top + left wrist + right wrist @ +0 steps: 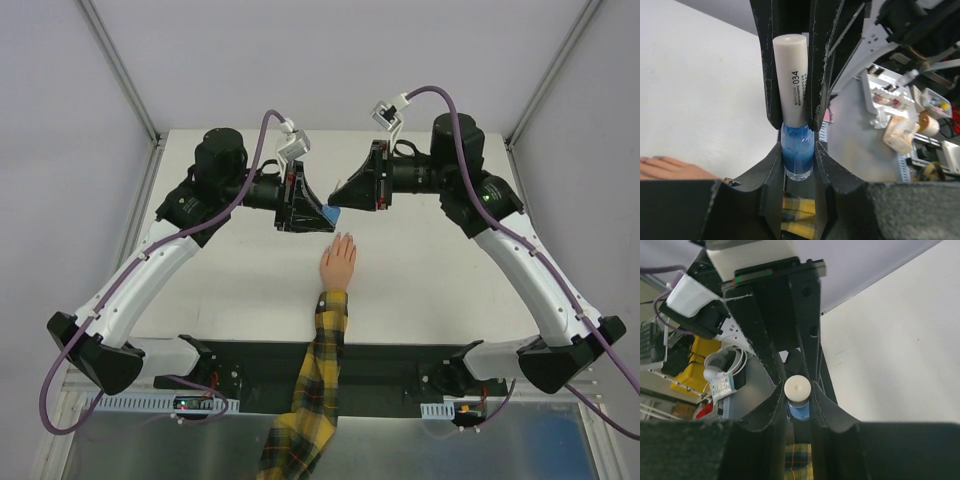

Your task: Paint the nails

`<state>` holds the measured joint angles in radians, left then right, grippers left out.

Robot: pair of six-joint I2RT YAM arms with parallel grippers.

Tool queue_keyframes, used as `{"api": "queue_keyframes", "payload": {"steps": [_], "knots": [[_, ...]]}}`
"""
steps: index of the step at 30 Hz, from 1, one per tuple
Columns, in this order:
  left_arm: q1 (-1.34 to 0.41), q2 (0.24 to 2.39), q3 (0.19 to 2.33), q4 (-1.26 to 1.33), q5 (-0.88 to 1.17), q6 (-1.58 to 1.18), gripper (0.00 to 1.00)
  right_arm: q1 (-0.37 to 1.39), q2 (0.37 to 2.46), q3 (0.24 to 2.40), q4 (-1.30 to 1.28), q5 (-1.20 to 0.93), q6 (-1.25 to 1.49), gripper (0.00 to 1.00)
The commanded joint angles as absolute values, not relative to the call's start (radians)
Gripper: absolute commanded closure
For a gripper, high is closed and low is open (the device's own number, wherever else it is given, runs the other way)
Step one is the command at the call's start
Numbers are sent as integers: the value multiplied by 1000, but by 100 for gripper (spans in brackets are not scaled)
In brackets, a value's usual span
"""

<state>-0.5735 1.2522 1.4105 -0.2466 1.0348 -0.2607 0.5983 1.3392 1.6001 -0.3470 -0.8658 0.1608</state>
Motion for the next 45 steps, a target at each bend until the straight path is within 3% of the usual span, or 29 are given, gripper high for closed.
{"api": "queue_keyframes", "payload": {"steps": [1, 9, 11, 13, 15, 17, 18, 24, 34, 41, 45], "knots": [[-586, 1259, 1465, -109, 1264, -336, 100, 607, 1316, 1566, -235, -993, 111, 99], [-583, 1259, 1465, -90, 1250, -347, 100, 609, 1307, 1552, -232, -973, 127, 97], [-580, 1253, 1454, -90, 1207, -331, 100, 609, 1307, 1560, -256, -950, 133, 89], [-580, 1238, 1441, -91, 1143, -308, 100, 607, 1312, 1598, -294, -888, 130, 73], [-580, 1224, 1428, -91, 1094, -288, 100, 609, 1315, 1638, -385, -789, 123, 51], [-580, 1210, 1408, -92, 999, -259, 100, 607, 1318, 1690, -452, -721, 130, 41], [-580, 1201, 1405, -94, 973, -247, 100, 607, 1315, 1701, -463, -662, 139, 31], [-581, 1155, 1376, -113, 691, -164, 100, 617, 1305, 1764, -537, -442, 224, 16], [-587, 1144, 1393, -146, 569, -107, 100, 727, 1428, 1962, -630, -219, 183, 17], [-612, 1144, 1404, -164, 519, -78, 100, 747, 1491, 2034, -658, -186, 170, 42], [-638, 1154, 1417, -175, 482, -52, 100, 762, 1508, 2051, -660, -189, 158, 51]]}}
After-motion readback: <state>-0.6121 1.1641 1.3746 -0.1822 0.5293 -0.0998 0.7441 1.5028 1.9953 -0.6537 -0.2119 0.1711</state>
